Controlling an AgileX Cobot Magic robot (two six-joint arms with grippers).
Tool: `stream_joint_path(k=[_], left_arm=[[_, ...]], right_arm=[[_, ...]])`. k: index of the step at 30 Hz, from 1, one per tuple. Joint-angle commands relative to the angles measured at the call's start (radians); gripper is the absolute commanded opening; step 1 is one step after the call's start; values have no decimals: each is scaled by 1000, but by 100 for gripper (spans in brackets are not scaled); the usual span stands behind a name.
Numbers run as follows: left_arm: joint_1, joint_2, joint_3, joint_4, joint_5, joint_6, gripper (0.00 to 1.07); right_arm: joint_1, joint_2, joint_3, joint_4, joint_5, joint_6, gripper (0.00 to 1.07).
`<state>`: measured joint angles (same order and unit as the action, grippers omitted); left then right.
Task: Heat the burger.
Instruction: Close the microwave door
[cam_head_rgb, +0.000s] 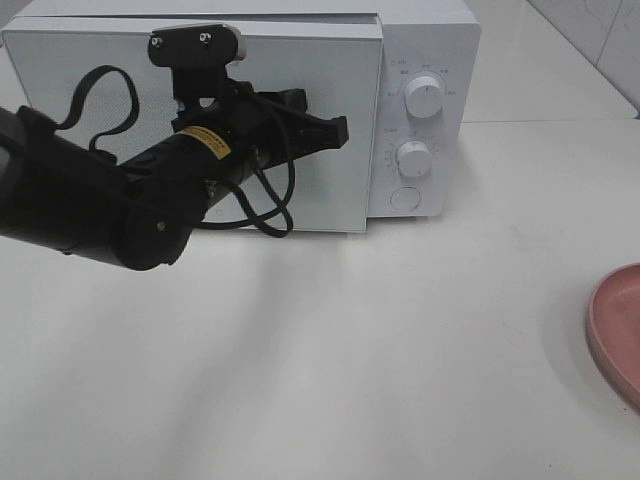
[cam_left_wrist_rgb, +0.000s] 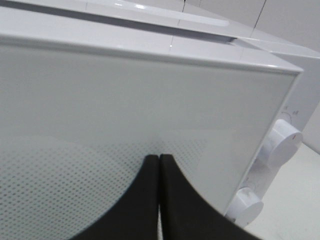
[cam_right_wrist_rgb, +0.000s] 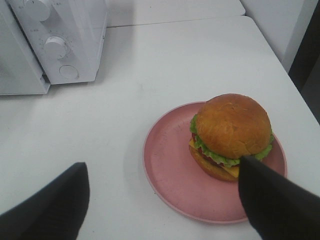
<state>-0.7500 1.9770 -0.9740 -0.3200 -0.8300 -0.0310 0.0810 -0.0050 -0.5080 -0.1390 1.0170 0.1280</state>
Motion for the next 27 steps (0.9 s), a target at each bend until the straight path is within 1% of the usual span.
stream_joint_path(k=[1,2,3,5,7,8,9,10,11,13,14,17,23,25,27], left_arm=[[-7,37,-79,-35,34,19,0],[-7,37,-79,-35,34,19,0],[-7,54,-111,-52,38,39,0],[-7,61,-123,-60,43,42,0],[-7,82,-163,-87,51,61,0],[-7,82,-163,-87,51,61,0],[-7,91,-184,-98,52,80,0],[-7,91,-184,-98,52,80,0],[-7,101,-201,-121,52,103,0],[-3,106,-210,-128,59,114,0],[2,113,-228,-133,70,131,0],[17,124,-246,-136,76,145,0],[25,126,-251,-138,102,142,0],[15,119,-250,-131,129,150,0],[-10,101,-250,-128,196,175,0]], right_arm=[[-4,-25,5,-2,-12,-12,76],[-4,-25,5,-2,-12,-12,76],[-4,-25,5,-2,-12,-12,76],[-4,-25,5,-2,-12,-12,76],[-4,-25,5,-2,-12,-12,76],[-4,-25,5,-2,-12,-12,76],[-4,-25,5,-2,-12,-12,76],[-4,-25,5,-2,-12,-12,76],[-4,-25,5,-2,-12,-12,76],[-4,-25,5,-2,-12,-12,76],[-4,-25,5,-3,-12,-12,76],[-4,-25,5,-3,-12,-11,76],[-4,-25,5,-3,-12,-11,76],[-4,-25,5,-6,-12,-7,76],[-4,-25,5,-6,-12,-7,76]])
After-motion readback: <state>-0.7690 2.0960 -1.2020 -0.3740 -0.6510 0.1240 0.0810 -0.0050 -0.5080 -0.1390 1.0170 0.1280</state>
